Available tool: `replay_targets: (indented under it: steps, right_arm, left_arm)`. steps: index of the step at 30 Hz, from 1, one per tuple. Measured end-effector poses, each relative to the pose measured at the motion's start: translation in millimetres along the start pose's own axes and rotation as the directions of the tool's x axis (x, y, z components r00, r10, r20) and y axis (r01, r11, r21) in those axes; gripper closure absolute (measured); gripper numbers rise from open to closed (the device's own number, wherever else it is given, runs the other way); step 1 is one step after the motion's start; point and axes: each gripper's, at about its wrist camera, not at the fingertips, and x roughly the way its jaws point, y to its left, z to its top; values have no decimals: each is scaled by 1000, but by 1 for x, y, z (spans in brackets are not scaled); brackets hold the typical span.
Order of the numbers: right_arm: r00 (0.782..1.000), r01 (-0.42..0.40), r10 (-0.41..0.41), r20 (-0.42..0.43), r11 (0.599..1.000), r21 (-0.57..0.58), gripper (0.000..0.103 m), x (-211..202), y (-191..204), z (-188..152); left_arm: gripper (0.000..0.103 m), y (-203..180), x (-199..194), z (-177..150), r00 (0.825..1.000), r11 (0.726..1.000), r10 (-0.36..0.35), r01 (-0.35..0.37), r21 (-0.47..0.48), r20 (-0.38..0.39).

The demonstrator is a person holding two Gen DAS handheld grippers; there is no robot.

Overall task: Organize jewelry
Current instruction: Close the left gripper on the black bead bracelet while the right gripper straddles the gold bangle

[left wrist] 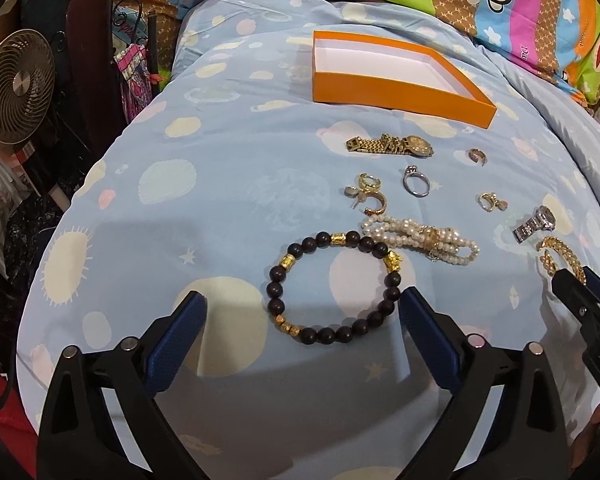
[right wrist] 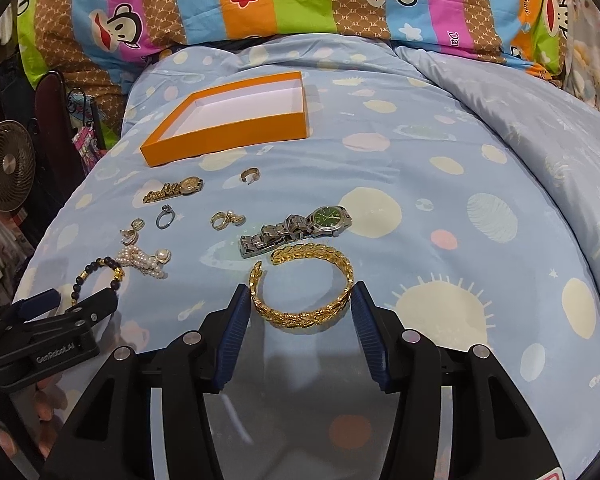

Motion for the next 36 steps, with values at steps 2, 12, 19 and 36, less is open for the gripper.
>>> replay_targets:
  steps: [2, 12, 19, 36]
  right_arm:
    - [1000, -3, 3, 2, 1000, 0, 52, -1, 0, 0]
    - [1000, -11, 11, 9, 1000, 8, 52, -7, -2, 0]
    - [1000, -8, 8, 18, 1000, 7, 52, -11, -1, 2]
    - [1000, -6, 5, 19, 1000, 4, 53, -14, -7, 2]
  left_arm:
    - [13, 0, -1, 0, 1000, 1000, -10, 10, 0, -1]
    - [13, 20, -9, 11, 1000, 997, -23, 24, -71, 16]
    - [13, 5, -22, 14, 997, 997, -64, 66, -38, 52]
    - [14, 26, -5, 10, 1000, 997, 19, -20, -69, -5]
